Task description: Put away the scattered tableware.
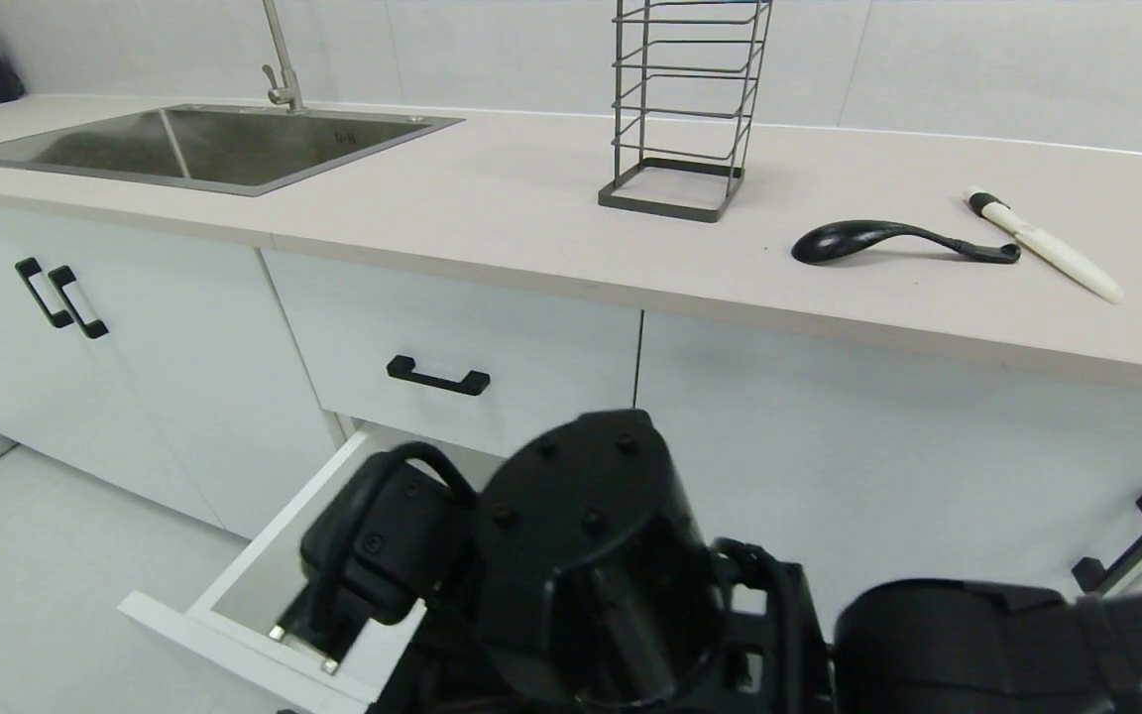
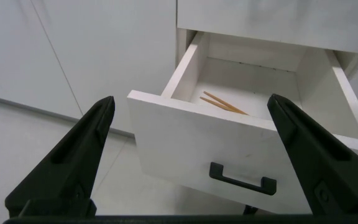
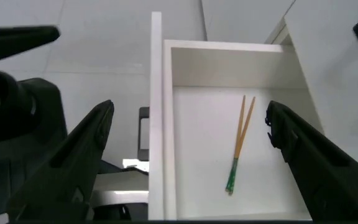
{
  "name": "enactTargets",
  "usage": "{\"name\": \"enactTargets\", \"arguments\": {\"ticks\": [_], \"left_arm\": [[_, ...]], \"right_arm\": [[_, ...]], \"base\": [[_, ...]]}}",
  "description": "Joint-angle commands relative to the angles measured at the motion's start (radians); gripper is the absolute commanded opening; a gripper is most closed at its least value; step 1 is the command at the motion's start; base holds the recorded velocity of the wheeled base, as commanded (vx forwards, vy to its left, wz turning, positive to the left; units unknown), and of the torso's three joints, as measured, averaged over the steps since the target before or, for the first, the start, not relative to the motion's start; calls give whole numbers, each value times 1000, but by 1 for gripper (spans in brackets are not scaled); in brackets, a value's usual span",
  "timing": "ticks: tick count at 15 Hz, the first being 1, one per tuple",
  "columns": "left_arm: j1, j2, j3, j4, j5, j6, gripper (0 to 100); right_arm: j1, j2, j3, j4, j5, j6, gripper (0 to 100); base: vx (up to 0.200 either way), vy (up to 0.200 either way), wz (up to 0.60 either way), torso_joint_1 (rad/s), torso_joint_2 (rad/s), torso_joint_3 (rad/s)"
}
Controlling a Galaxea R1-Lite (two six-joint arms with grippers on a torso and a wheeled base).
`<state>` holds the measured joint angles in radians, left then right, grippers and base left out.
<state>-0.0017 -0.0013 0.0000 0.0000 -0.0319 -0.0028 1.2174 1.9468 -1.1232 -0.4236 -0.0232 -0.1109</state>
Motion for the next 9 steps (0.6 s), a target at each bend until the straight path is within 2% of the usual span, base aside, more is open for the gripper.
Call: {"name": "enactTargets", "arguments": {"ticks": [1,2,3,9], "left_arm": [[0,1,0,0,0,0,100],[0,1,0,0,0,0,100],[0,1,0,0,0,0,100],[0,1,0,0,0,0,100]], "right_arm": [[-9,-91,206,-153,14,13,100],[-21,-92,312,-291,14,14,100],[-22,-91,362,-353,14,14,100],[-30,-91,407,-377,16,-1,100]], "base": [[0,0,0,0,0,0],[0,0,0,0,0,0],[0,0,0,0,0,0],[0,0,0,0,0,0]]}}
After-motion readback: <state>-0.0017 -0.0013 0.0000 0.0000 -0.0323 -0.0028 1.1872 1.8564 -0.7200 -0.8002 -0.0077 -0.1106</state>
